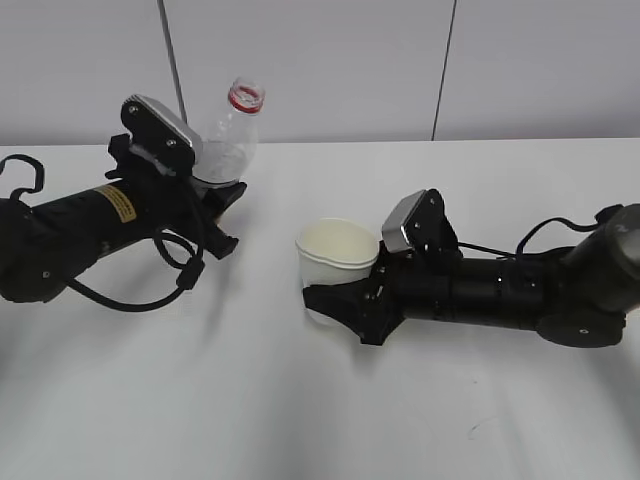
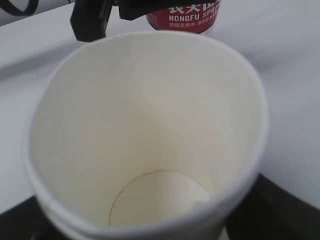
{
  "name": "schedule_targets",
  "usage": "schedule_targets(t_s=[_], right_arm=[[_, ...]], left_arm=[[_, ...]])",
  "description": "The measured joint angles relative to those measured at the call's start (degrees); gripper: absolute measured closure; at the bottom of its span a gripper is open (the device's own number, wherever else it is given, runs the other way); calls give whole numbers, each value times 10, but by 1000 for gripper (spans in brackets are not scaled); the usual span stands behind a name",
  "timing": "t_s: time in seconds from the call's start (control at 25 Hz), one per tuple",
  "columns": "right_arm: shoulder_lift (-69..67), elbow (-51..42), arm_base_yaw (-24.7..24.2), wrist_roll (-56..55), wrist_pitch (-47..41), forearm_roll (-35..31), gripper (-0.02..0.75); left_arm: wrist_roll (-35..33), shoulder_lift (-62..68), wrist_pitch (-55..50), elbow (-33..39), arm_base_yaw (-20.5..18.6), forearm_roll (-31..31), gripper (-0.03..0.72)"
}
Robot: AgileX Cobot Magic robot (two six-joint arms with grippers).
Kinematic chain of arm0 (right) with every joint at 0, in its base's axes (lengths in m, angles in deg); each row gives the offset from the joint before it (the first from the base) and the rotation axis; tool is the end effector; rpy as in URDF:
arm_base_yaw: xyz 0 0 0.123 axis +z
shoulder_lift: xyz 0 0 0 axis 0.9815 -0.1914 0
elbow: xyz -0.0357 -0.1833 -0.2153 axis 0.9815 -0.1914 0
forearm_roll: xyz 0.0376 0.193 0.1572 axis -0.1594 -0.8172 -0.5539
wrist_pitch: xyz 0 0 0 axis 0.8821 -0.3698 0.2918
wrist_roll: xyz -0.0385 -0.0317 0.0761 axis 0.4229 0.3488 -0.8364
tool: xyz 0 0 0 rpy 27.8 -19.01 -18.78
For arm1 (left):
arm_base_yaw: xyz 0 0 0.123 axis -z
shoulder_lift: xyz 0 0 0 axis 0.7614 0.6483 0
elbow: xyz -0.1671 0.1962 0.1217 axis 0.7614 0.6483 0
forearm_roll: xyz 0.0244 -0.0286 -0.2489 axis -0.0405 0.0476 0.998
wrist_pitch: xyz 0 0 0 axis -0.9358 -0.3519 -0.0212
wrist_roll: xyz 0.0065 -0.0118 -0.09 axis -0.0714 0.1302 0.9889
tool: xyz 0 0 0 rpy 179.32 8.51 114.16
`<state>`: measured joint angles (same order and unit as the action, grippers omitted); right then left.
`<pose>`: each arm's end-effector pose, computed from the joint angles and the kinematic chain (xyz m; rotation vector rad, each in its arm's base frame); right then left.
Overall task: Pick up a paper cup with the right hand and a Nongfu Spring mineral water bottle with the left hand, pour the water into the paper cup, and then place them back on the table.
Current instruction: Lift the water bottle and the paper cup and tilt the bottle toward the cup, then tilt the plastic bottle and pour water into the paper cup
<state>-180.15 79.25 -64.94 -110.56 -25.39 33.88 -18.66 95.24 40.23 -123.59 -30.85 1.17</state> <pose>0.3384 0.1494 0.0882 -0.8944 1.7292 0.7833 0.3550 -0.1422 0.1454 0.8702 1.5924 -0.0901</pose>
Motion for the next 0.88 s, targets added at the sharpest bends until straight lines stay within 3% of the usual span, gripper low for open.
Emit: schedule_targets(t_s=[0.44, 0.88], right_arm=[[0, 35, 4, -24, -26, 26, 231], [0, 36, 4, -25, -28, 30, 231]], left_arm=[[-210, -9, -20, 1, 0, 5, 329], [-361, -9, -22, 1, 3, 21, 329]])
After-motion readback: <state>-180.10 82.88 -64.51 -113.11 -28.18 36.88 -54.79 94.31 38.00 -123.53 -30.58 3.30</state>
